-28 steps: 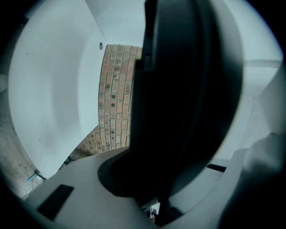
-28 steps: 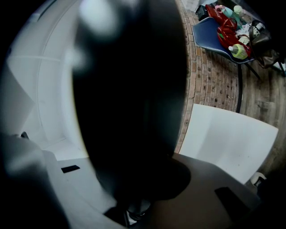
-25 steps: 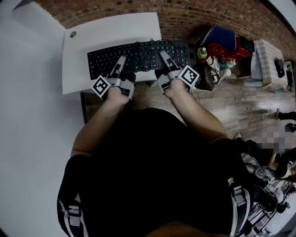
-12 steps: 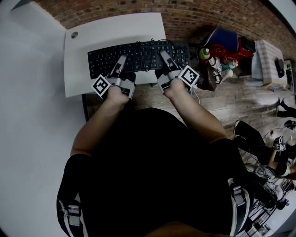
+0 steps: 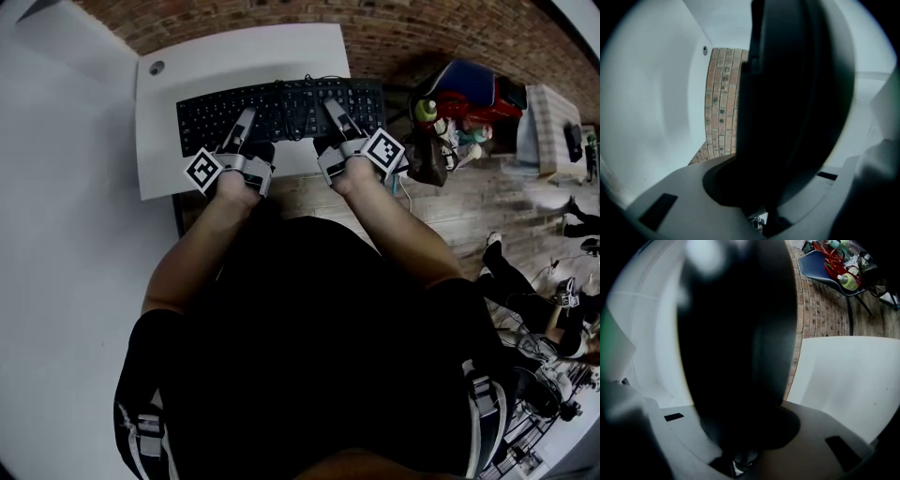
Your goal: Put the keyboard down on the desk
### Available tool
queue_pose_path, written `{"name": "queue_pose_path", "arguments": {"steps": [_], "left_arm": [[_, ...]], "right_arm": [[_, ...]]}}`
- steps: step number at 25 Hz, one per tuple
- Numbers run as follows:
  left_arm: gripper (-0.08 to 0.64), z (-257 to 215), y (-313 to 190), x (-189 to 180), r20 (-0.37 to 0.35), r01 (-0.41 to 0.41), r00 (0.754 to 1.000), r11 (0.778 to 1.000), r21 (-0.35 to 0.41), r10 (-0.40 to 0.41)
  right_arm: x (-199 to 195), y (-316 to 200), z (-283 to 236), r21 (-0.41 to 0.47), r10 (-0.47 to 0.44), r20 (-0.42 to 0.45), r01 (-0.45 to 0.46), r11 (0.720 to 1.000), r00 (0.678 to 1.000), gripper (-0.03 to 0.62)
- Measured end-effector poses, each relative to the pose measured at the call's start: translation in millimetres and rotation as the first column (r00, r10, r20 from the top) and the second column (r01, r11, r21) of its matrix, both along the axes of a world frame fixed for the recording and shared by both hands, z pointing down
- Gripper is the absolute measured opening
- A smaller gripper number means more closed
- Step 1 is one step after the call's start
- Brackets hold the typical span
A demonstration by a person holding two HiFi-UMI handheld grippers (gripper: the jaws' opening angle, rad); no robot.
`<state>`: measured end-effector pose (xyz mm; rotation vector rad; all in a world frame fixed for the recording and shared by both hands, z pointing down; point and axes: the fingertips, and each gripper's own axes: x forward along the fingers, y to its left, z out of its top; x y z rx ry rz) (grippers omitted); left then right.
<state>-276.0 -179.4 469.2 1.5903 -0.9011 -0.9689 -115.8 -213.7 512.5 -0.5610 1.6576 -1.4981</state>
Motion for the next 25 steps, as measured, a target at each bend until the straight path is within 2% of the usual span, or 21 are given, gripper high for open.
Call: {"name": "queue_pose_path", "arguments": {"steps": [7,15,25], "left_arm": [[0.084,-1,-2,-1,0.013,-0.004,1.000,1.000,-0.007,0.004],[0.084,-14,9,9,0.108,0.023,0.994,0.997,0.080,-0.032],[0.084,-14,8,12,0.138,0.020,0.990,0.995,0.101,-0.034]], "right_arm": [[-1,-1,0,0.000,0.005,0.008,-0.005,1.000,1.000,0.123],[1,0,-1,0.082,-0.034,0.106,0.025,0.996,0.994,0.123],[1,-3,4,0.098,-0.040,0.143,0.027,0.995,0.989,0.123]]}}
